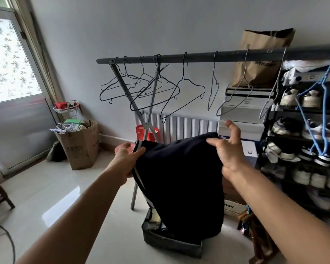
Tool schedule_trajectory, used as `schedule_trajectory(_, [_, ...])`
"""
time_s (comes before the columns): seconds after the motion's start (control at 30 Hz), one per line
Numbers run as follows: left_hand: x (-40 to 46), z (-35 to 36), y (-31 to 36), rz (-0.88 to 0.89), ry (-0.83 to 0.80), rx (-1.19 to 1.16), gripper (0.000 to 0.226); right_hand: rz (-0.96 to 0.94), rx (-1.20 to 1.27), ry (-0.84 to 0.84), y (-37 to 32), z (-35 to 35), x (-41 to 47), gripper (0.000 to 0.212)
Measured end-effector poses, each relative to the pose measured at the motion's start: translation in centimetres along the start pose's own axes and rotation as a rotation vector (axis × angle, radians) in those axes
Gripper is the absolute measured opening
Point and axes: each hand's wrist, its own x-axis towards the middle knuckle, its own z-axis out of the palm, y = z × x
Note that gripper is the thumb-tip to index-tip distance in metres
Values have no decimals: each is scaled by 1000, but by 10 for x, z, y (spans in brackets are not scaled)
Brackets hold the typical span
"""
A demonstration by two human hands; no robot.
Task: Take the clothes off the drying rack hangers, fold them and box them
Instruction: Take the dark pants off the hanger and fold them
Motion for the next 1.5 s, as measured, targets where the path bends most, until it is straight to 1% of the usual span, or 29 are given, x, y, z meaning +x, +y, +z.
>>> schedule_trajectory(0.03, [0,1,-1,15,-2,-35,50,-6,-33,-1,-1,0,2,60])
schedule_trajectory(0.07, [-1,2,-1,24,-31,-101,41,3,-62,-4,-3,-1,4,60])
schedule_trajectory(0.1, [-3,3,2,20,-80,-186,29,18,-95,-7,-5,-2,5,60])
schedule_trajectory(0.13, [-6,3,4,8,-139,-276,24,31,-136,0,-7,-2,6,60])
schedule_trajectory(0.2, [-10,3,8,-5,-239,-440,31,46,-186,-1,-12,-4,7,56])
schedule_trajectory(0.23, [-10,2,11,-6,-257,-490,34,50,-174,-22,-15,-4,7,52])
schedule_trajectory(0.33, [-12,-1,16,-30,-268,-458,33,141,-33,-127,-23,-4,2,47])
schedule_trajectory(0.4, [-9,-5,16,0,-336,-404,28,209,-3,-118,-26,-5,2,45])
schedule_trajectory(0.43, [-8,-7,15,47,-403,-330,39,221,-17,-106,-28,-6,2,41])
schedule_trajectory(0.47, [-7,-10,15,114,-460,-174,58,222,-34,-93,-31,-8,1,34])
schedule_trajectory(0.5, [-9,-13,15,202,-487,63,74,207,-57,-100,-33,-10,2,23])
schedule_trajectory(0.53, [-10,-12,17,289,-487,304,83,190,-93,-140,-37,-11,0,10])
schedule_trajectory(0.57, [-12,-11,19,346,-466,487,82,166,-163,-216,-39,-14,-1,19])
schedule_trajectory(0.6, [-13,-8,23,384,-446,583,74,140,-264,-311,-42,-18,-2,35])
schedule_trajectory(0.63, [-14,-5,27,435,-433,653,61,90,-406,-404,-44,-21,-3,50])
schedule_trajectory(0.7, [-15,-3,37,559,-401,784,29,-62,-820,-533,-47,-24,-9,72])
schedule_trajectory(0.73, [-12,-4,42,594,-381,852,18,-136,-1003,-551,-46,-24,-11,75])
schedule_trajectory(0.77, [-10,-5,47,617,-377,913,13,-200,-1121,-554,-44,-25,-12,72])
schedule_trajectory(0.83, [-6,-8,56,616,-429,963,15,-301,-1212,-533,-44,-25,-14,56])
schedule_trajectory(0.9, [-1,-11,57,579,-495,895,11,-385,-1266,-492,-47,-23,-16,38])
schedule_trajectory(0.97, [3,-15,47,513,-509,744,4,-437,-1369,-457,-55,-23,-17,37])
schedule_trajectory(1.0, [5,-18,38,477,-512,646,16,-423,-1387,-463,-61,-23,-17,40])
schedule_trajectory(1.07, [8,-19,18,417,-536,370,48,-283,-1245,-536,-71,-25,-18,37])
schedule_trajectory(1.1, [7,-17,9,370,-541,186,57,-194,-1126,-588,-75,-27,-17,31])
schedule_trajectory(1.17, [5,-3,-2,290,-553,-115,61,-59,-946,-654,-81,-33,-17,17])
schedule_trajectory(1.23, [1,14,-7,217,-549,-289,61,24,-825,-649,-85,-41,-19,16])
schedule_trajectory(1.33, [-2,37,-12,107,-643,-413,72,85,-671,-562,-87,-56,-20,34])
schedule_trajectory(1.4, [1,53,-12,137,-743,-374,82,102,-619,-508,-90,-67,-20,43])
schedule_trajectory(1.5, [9,74,1,191,-807,-313,71,157,-660,-483,-97,-87,-25,43])
